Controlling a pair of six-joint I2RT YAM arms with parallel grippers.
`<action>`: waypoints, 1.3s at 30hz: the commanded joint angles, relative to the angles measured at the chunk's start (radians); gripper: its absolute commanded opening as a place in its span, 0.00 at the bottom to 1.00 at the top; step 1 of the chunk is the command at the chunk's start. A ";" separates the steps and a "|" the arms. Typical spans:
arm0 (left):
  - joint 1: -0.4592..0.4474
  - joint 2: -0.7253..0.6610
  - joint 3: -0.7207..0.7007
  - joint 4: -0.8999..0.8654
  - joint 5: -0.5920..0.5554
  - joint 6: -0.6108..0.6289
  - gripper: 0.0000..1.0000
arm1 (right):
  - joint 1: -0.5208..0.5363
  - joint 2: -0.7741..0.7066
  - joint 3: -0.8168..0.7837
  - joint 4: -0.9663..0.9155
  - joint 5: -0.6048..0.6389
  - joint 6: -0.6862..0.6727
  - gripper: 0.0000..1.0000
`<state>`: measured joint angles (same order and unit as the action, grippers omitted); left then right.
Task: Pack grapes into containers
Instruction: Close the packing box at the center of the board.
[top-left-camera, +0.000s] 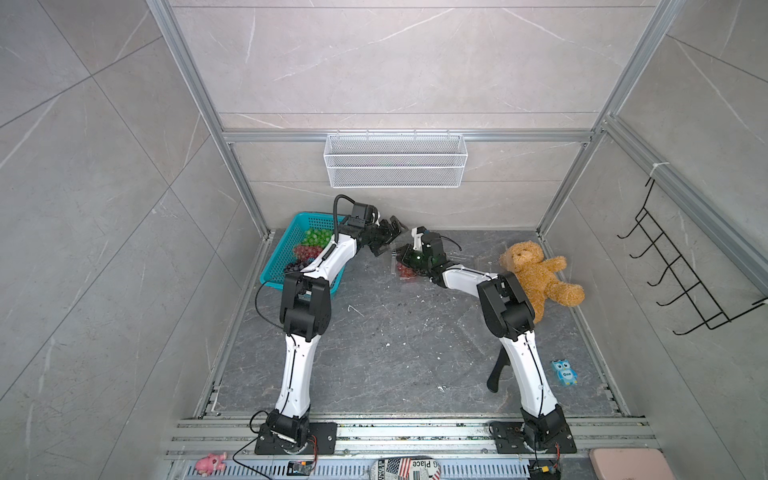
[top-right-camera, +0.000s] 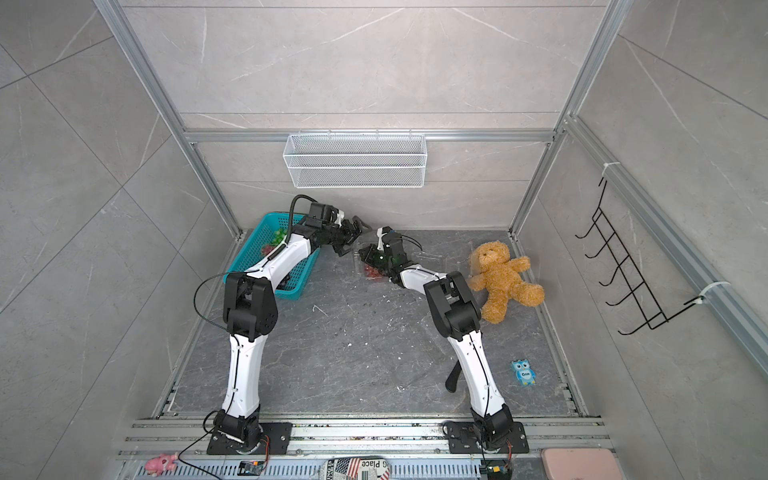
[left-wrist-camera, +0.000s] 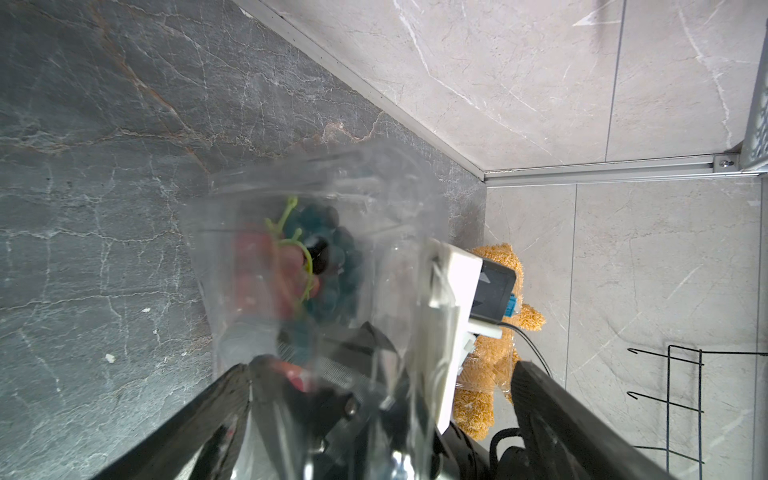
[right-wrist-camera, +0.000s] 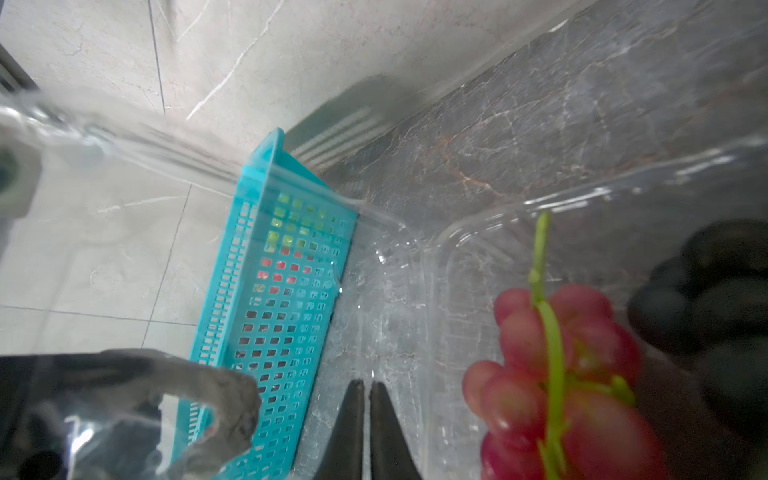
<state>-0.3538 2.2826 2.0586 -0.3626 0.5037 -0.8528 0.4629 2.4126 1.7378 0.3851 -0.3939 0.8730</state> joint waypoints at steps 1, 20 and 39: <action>-0.007 0.006 0.042 0.018 0.006 -0.008 1.00 | 0.022 0.005 -0.021 0.028 -0.042 0.012 0.10; -0.010 0.012 0.038 0.021 0.000 -0.021 1.00 | 0.031 0.002 -0.085 0.208 -0.098 0.066 0.10; -0.020 0.008 0.005 0.050 -0.005 -0.042 1.00 | 0.029 0.020 -0.146 0.418 -0.136 0.220 0.10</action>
<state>-0.3599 2.2871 2.0586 -0.3302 0.4953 -0.8864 0.4805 2.4142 1.6054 0.7231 -0.5007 1.0561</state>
